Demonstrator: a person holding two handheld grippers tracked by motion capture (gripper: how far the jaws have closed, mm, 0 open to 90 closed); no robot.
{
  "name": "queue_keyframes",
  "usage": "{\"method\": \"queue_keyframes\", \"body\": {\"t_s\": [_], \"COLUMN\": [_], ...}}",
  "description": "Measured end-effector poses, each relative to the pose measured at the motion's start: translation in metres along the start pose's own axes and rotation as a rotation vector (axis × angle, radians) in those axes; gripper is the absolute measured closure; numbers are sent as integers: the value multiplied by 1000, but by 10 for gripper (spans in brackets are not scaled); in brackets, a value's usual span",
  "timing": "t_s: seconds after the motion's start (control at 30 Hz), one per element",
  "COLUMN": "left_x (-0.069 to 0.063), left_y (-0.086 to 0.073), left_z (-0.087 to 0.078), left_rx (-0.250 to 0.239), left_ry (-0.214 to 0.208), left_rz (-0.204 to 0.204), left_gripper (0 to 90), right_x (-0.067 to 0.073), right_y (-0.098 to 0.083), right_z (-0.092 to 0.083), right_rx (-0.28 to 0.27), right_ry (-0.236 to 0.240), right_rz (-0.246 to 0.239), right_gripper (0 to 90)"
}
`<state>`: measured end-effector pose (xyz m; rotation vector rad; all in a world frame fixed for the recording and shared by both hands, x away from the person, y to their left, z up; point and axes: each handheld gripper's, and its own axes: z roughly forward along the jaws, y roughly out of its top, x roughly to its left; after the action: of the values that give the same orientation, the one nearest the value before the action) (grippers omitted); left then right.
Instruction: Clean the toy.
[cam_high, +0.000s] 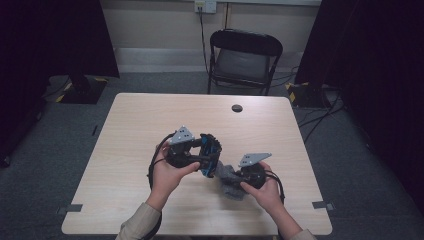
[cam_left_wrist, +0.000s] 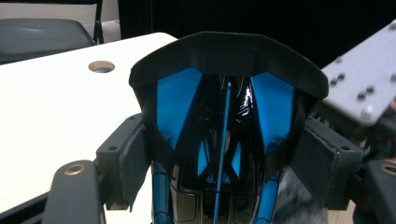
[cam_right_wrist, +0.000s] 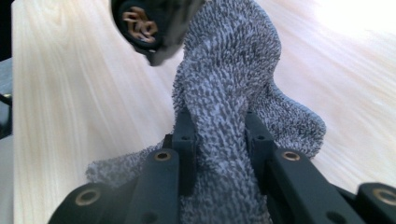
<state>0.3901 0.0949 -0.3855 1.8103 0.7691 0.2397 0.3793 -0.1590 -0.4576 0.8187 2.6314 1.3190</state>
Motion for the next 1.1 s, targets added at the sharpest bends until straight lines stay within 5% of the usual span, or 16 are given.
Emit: {"method": "queue_keyframes", "body": {"t_s": [0.3,0.47,1.1], "left_x": [2,5,38], "left_y": [-5,-8,-25], "left_z": [5,8,-26], "left_rx": [20,36,61], "left_ry": [8,17,105], "left_rz": [-2,-8,-40], "left_gripper": [255,255,254], "right_x": [-19,-23,-55], "right_y": [19,29,-9], "right_z": [-43,-51,-60], "right_rx": [-79,-79,-51], "right_ry": [-72,-92,-180], "right_rz": [11,-2,83], "right_gripper": [722,720,718]}}
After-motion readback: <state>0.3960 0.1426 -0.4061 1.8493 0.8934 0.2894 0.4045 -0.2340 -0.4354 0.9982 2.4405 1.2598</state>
